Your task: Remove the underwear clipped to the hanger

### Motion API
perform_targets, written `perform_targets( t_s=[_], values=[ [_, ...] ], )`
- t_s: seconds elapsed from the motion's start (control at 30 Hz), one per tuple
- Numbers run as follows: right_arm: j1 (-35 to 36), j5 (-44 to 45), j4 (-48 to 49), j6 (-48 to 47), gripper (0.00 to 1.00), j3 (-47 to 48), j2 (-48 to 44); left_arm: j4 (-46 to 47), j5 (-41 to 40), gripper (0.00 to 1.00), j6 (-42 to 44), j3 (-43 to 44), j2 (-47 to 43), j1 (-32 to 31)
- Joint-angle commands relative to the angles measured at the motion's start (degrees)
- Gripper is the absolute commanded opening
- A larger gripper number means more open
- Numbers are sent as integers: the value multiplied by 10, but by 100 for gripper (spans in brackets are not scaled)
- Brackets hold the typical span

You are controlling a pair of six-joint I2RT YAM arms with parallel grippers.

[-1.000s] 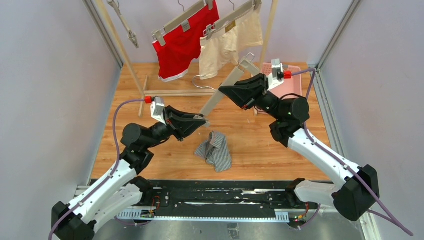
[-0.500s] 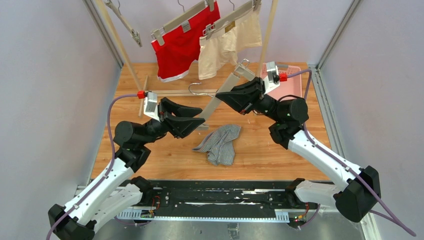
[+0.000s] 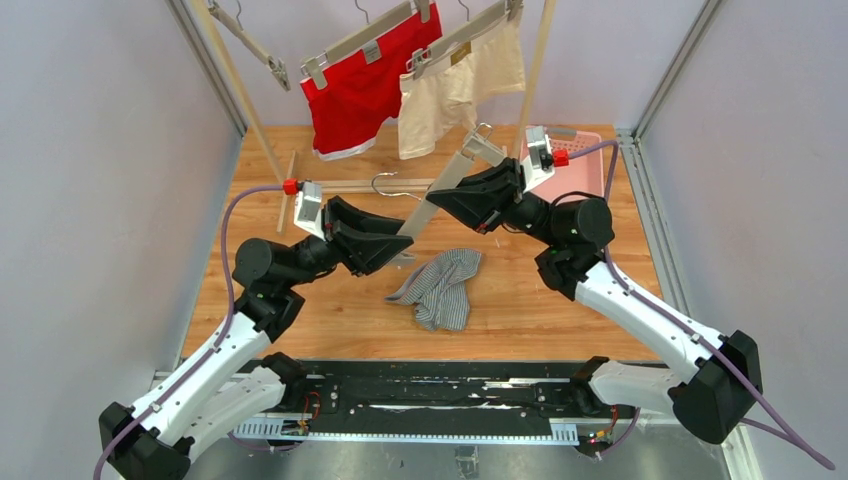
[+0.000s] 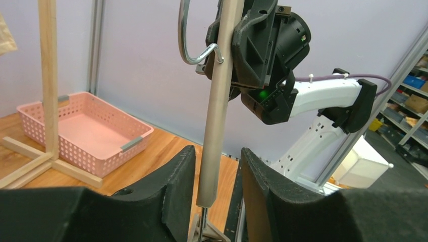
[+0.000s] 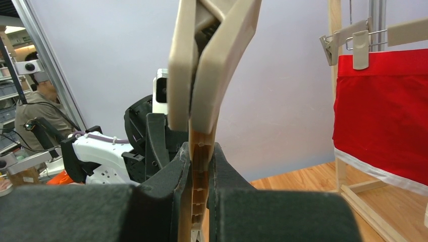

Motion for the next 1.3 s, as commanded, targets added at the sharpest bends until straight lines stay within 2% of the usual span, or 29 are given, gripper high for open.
perform_targets(
  t_s=[0.0, 0.23, 0.3, 0.4, 0.57, 0.63, 0.77, 0.83, 1.03, 1.27],
  values=[
    [14, 1, 26, -8, 1, 23, 3, 11, 6, 40, 5, -10, -4, -3],
    [17, 8, 46, 0, 0, 32, 18, 11, 6, 39, 5, -22, -4, -3],
    [18, 8, 50, 3, 1, 37, 22, 11, 3, 31, 7, -25, -6, -3],
    [20, 7, 53, 6, 1, 38, 25, 11, -2, 1, 9, -26, -6, -3],
    [21, 5, 24, -8, 1, 26, 12, -10, -36, 0, 14, -13, -19, -3],
    [21, 11, -16, -30, 8, 22, -4, -43, -38, 0, 21, 11, -18, -3],
    [21, 18, -109, -91, 47, 25, -34, -78, -61, 0, 16, 27, -35, -3],
    [21, 24, -178, -132, 60, 38, -44, -107, -78, 0, 25, 27, -51, -3],
    [21, 56, -312, -225, 68, 63, -76, -210, -104, 0, 64, 46, -84, -3],
    [21, 81, -328, -236, 70, 47, -104, -262, -105, 0, 85, 113, -76, -3]
  ],
)
